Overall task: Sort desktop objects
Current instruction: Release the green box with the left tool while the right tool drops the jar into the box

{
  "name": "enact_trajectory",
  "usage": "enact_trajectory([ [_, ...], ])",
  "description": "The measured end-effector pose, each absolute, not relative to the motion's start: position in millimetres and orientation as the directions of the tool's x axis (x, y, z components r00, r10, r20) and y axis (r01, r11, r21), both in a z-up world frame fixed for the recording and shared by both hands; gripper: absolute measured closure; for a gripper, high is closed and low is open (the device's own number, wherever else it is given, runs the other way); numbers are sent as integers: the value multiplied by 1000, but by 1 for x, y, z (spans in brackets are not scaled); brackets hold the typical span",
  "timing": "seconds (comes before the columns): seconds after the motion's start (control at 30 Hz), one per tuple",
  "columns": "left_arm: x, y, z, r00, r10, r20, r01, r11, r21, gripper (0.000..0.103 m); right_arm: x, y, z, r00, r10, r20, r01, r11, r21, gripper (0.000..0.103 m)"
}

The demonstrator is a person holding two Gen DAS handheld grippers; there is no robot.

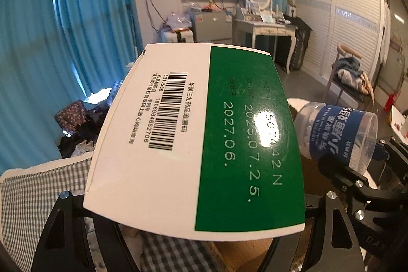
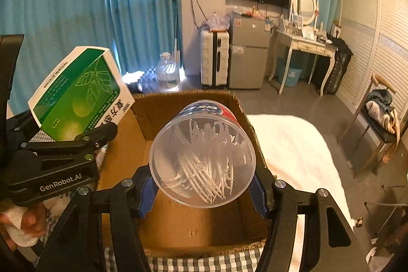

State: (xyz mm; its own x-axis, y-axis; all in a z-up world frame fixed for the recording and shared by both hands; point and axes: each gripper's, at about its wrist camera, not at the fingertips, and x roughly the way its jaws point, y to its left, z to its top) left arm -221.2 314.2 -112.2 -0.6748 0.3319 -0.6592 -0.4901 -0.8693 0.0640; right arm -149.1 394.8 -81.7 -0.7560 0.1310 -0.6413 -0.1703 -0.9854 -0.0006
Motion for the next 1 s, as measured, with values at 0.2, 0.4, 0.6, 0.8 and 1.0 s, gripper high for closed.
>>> enact_trajectory([
  [0.2, -245, 342, -146, -624, 315, -715, -530, -843, 92, 22, -174, 404, -108, -705, 122, -698, -131, -991, -41, 43],
  [0.4, -258, 353, -164, -606, 287, -742, -544, -830, 124, 24, -189, 419, -133, -648, 79, -757, -114, -993, -5, 43],
  [0.6, -272, 358, -176, -534, 278, -799, -568, -818, 96, 24, -194, 428, -154, -606, 47, -794, -121, -992, 34, 43],
  [0.8, -270, 360, -179, -523, 262, -811, -585, -803, 118, 24, -194, 430, -154, -586, 58, -808, -125, -992, 20, 42],
  [1.0, -260, 358, -171, -555, 250, -793, -573, -806, 147, 24, -185, 423, -138, -613, 76, -786, -120, -993, -2, 41],
])
